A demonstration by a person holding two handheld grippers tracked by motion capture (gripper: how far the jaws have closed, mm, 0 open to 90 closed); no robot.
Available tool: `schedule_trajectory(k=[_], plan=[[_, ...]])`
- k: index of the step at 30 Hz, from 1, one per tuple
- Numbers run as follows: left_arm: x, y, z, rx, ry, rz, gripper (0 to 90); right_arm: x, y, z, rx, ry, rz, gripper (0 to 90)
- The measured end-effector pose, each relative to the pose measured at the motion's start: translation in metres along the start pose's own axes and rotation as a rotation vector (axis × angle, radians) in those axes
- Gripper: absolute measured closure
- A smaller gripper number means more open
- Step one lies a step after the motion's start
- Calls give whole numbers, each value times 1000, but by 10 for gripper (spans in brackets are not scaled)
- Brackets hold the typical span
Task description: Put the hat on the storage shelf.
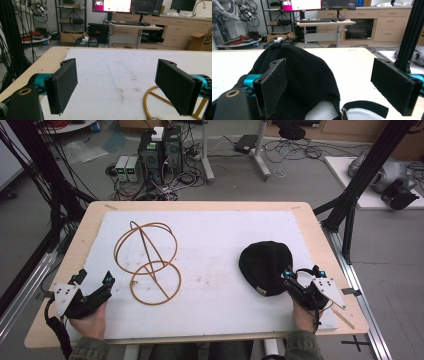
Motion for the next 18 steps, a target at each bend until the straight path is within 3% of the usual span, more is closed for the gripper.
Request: schedule_trajectory(k=[18], plan=[[-16, 5, -7, 26, 2, -32, 183, -1, 0, 0, 0, 3, 1, 131]])
Point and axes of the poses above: each handheld gripper's, and its own axes: y roughly backward along the jaws, z roughly out of its underside, x roughly to its right, the point moved 9 cm from there along -y, roughly forward along the jaws, and after that the axes turned 6 degrees about z, right-handed, at the moved point
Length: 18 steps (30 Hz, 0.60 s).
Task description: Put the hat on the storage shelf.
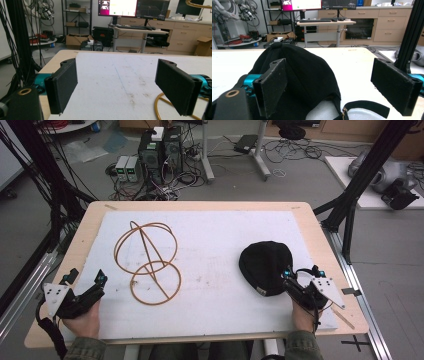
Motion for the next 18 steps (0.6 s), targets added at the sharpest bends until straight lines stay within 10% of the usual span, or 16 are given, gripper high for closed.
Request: schedule_trajectory(k=[18], plan=[[5, -2, 2, -10, -8, 15, 183, 0, 0, 0, 1, 2, -6, 131]])
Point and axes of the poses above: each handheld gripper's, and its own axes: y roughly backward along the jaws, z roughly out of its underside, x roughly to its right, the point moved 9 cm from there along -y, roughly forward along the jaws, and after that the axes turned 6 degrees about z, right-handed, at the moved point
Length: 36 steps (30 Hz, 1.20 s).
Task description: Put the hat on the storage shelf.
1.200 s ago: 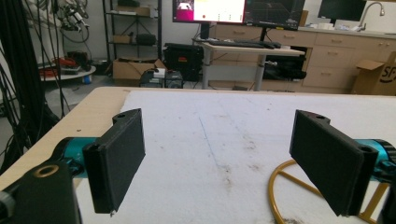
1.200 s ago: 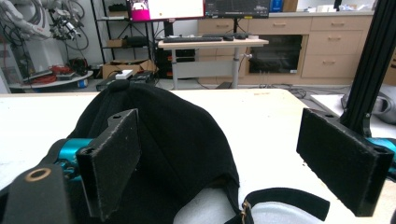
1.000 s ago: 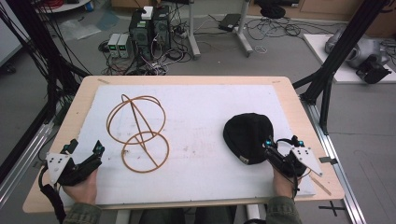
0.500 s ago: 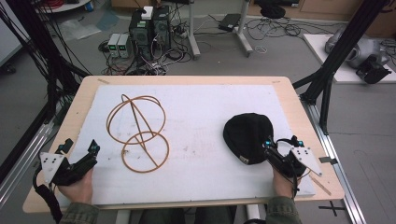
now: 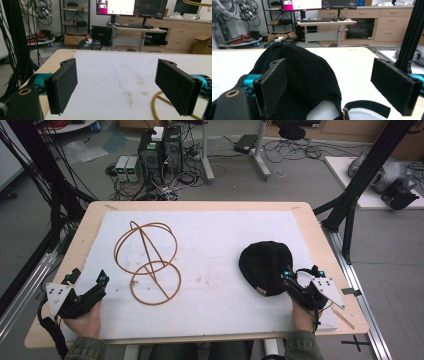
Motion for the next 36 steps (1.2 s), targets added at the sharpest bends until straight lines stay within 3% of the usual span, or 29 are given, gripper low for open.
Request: schedule_trajectory(k=[7, 17, 29, 36], plan=[[0, 0, 0, -2, 0, 2, 183, -3, 0, -1, -5, -3, -12, 131], [4, -2, 2, -10, -4, 16, 184, -23, -6, -8, 13, 16, -61, 131], [5, -2, 3, -15, -4, 18, 185, -28, -11, -11, 14, 17, -80, 131], [10, -4, 4, -18, -12, 30, 186, -45, -18, -6, -31, 73, -144, 131]])
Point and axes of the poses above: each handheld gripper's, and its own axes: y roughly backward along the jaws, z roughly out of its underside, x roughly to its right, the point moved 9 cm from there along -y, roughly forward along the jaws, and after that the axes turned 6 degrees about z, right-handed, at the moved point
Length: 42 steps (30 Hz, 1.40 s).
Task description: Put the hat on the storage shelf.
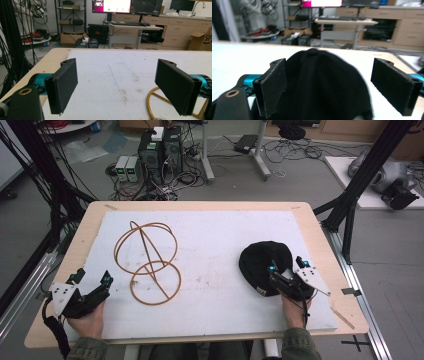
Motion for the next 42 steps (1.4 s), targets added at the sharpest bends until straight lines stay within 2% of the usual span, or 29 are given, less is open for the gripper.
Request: schedule_trajectory(k=[5, 9, 12, 15, 17, 21, 29, 34, 36, 39, 40, 42], plan=[[1, 0, 1, -5, -3, 3, 186, -12, -6, 5, -36, 64, -22, 128], [1, 0, 1, -6, -3, 2, 186, -18, -8, 8, -61, 84, -38, 128], [0, 1, 1, -5, -1, 0, 186, -19, -11, 12, -98, 86, -41, 128], [-1, 0, 1, -4, 0, -1, 186, -20, -13, 18, -155, 68, -53, 132], [-1, 0, 2, -8, -1, -2, 186, -20, -14, 19, -186, 45, -50, 168], [-1, 0, 1, -6, 0, 0, 186, -19, -13, 22, -223, 36, -38, 228], [-1, 1, 1, -5, 5, -3, 186, -19, -12, 20, -209, 33, -45, 295], [-2, 1, 1, -4, 4, -2, 186, -21, -11, 21, -223, 33, -58, 413], [-1, 1, 1, -6, 6, -1, 186, -21, -11, 21, -225, 53, -51, 545], [-1, 0, 1, -3, 3, 0, 186, -20, -10, 20, -229, 69, -11, 790], [-1, 0, 1, -5, 2, 1, 186, -19, -9, 20, -225, 70, -5, 830], [0, 1, 1, -5, 0, 3, 186, -18, -7, 18, -215, 60, 1, 852]])
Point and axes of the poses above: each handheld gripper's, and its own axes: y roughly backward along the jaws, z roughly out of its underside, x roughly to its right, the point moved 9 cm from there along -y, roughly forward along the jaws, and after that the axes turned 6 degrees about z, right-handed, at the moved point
